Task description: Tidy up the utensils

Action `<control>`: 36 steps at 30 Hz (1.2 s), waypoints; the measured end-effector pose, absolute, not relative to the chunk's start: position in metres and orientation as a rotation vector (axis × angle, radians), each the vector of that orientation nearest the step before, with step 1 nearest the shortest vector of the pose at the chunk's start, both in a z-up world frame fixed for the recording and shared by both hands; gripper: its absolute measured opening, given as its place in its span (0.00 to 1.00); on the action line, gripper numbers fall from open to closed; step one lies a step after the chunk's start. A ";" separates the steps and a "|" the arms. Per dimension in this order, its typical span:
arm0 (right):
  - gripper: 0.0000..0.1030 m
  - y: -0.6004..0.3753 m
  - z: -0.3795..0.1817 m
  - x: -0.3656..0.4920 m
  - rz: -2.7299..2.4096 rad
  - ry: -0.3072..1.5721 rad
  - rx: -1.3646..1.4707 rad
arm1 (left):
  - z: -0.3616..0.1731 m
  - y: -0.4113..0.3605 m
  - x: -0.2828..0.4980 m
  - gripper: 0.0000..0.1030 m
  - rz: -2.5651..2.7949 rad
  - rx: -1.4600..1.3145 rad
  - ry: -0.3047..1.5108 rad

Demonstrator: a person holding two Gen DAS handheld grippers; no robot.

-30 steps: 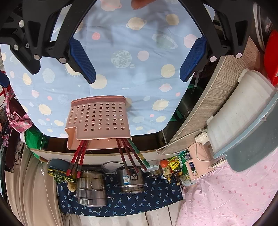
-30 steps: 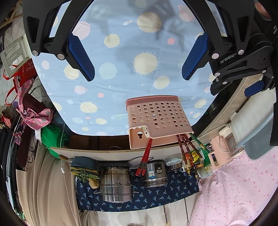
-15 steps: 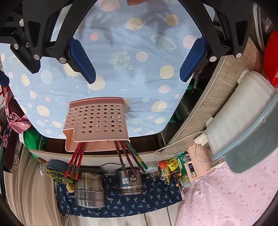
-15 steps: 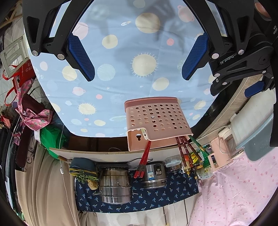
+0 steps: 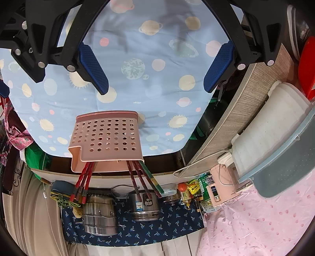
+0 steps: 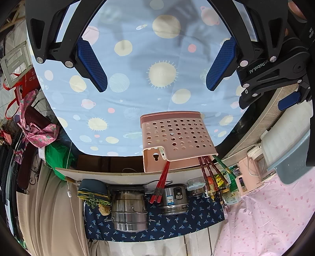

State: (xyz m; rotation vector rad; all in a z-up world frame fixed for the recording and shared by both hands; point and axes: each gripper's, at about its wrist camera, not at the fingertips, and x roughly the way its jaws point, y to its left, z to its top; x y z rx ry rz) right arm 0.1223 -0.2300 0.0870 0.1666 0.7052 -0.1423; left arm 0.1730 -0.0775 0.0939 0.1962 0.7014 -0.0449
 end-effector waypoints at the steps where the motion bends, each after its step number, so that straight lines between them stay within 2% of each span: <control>1: 0.94 -0.230 0.087 0.122 -0.142 0.706 0.166 | 0.094 -0.078 0.173 0.90 -0.045 0.195 0.701; 36: 0.94 -0.230 0.083 0.122 -0.149 0.707 0.165 | 0.090 -0.077 0.174 0.90 -0.053 0.194 0.706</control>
